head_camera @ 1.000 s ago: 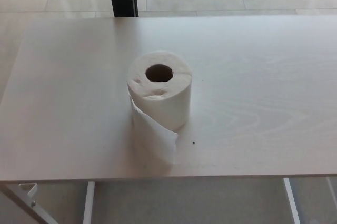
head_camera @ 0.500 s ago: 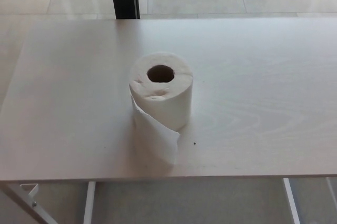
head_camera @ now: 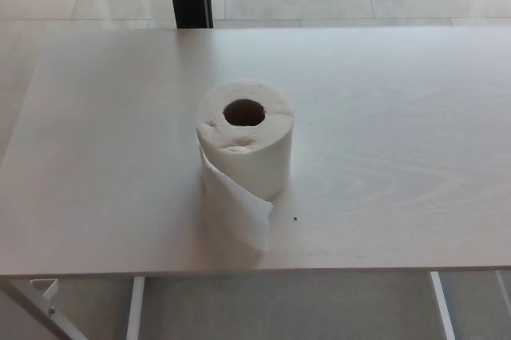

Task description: A toilet paper roll is kept in the middle of the desk infront of the robot. The robot places its left hand on the top of the toilet paper roll to hold it still and uses its right hand to tear off a piece of toilet paper from it and hands the paper to a person

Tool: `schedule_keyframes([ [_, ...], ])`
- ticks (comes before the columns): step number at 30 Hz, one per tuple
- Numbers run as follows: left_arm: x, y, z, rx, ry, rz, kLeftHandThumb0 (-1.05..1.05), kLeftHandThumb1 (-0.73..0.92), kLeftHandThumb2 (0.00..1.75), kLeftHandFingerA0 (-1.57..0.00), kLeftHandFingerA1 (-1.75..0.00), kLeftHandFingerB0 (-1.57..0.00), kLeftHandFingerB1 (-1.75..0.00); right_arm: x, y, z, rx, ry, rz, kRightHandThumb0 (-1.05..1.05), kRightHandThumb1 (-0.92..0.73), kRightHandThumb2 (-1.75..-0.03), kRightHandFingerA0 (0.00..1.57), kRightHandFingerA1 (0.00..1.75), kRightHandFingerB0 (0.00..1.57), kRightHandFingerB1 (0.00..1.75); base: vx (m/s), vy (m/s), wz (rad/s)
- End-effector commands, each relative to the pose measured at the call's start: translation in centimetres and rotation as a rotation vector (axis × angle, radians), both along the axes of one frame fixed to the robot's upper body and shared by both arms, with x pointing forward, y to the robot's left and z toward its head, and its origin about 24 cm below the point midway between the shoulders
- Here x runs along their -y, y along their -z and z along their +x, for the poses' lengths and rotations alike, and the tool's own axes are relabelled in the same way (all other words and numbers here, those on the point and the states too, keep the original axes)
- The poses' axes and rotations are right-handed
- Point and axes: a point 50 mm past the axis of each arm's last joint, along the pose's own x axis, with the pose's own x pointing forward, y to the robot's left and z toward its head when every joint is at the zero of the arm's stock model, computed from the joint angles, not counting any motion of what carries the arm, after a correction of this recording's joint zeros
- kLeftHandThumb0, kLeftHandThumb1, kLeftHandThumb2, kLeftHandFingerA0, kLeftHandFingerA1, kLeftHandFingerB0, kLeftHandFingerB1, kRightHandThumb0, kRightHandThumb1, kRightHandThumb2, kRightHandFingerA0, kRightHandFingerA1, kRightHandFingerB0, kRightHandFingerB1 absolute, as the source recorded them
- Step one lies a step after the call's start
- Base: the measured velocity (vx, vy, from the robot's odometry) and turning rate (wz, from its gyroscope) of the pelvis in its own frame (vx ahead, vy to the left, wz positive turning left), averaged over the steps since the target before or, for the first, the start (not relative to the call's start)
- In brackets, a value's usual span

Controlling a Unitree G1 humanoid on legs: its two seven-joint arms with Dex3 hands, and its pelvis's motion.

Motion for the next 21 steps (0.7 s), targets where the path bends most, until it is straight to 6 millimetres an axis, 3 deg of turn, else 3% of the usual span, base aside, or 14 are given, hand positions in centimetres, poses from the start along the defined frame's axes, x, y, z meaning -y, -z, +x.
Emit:
schedule_keyframes([
  [1, -0.4, -0.4, -1.2, -0.053, -0.022, -0.059, -0.45, 0.74, 0.63, -0.63, -0.53, -0.54, -0.42, 0.3, 0.1, 0.0, 0.072, 0.095, 0.022, -0.45, -0.58, -0.62, 0.85, 0.62, 0.61, 0.50, 0.00, 0.000, 0.00],
  [5, -0.3, -0.2, -0.7, -0.016, -0.024, -0.067, -0.47, 0.76, 0.63, -0.63, -0.51, -0.54, -0.41, 0.3, 0.3, 0.7, 0.071, 0.094, 0.014, -0.42, -0.63, -0.59, 0.85, 0.58, 0.65, 0.48, 0.00, 0.000, 0.00],
  [9, -0.1, 0.1, 0.1, 0.042, -0.031, -0.070, -0.46, 0.77, 0.63, -0.58, -0.51, -0.51, -0.40, 0.5, -0.7, 1.2, 0.066, -0.039, 0.030, -0.44, -0.66, -0.60, 0.79, 0.64, 0.62, 0.49, 0.00, 0.000, 0.00],
  [21, -0.2, 0.0, -0.3, 0.004, -0.042, -0.069, -0.45, 0.77, 0.63, -0.62, -0.50, -0.51, -0.41, 0.3, -0.5, 1.2, 0.072, -0.022, 0.032, -0.45, -0.65, -0.59, 0.81, 0.66, 0.64, 0.50, 0.00, 0.000, 0.00],
])
